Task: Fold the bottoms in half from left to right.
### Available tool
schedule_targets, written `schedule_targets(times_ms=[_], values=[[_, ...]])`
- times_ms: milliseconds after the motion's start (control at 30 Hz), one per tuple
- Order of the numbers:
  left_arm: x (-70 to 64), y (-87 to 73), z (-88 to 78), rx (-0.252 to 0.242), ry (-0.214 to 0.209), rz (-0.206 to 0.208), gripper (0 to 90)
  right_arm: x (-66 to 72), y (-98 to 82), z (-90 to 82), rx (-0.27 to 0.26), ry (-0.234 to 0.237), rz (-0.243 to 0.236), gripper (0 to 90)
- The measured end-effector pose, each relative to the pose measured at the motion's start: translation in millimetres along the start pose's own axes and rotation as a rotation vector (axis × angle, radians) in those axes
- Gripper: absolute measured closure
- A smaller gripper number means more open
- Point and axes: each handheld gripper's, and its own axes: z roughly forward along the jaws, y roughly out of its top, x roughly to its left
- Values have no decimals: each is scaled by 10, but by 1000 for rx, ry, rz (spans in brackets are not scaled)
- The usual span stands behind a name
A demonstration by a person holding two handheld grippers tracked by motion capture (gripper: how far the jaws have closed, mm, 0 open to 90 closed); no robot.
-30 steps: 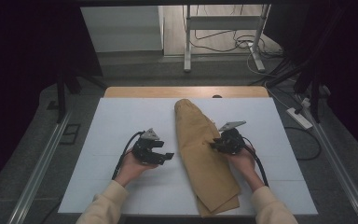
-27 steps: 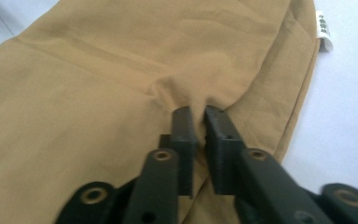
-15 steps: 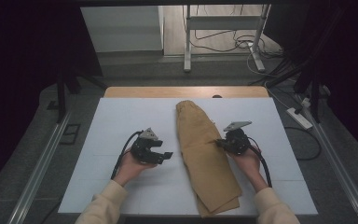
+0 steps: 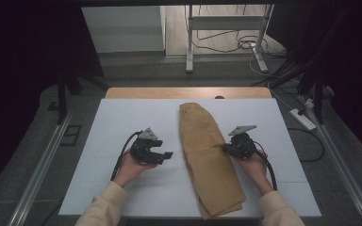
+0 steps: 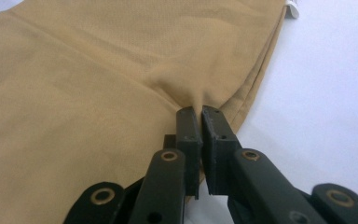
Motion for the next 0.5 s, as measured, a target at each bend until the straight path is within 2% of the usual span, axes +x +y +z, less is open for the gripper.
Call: schedule_targets(times_ms=[67, 167, 233, 500], values=[[-2, 0, 3, 2, 1, 1, 298, 12, 7, -9, -6, -15, -5, 722], [3, -1, 0, 0, 5, 2, 297, 37, 24, -48, -51, -25, -1, 552], [10, -2, -7, 0, 6, 3, 297, 76, 41, -79, -69, -27, -13, 512], [38, -14, -23, -2, 9, -8, 294, 262, 83, -138, -83, 48, -56, 444]])
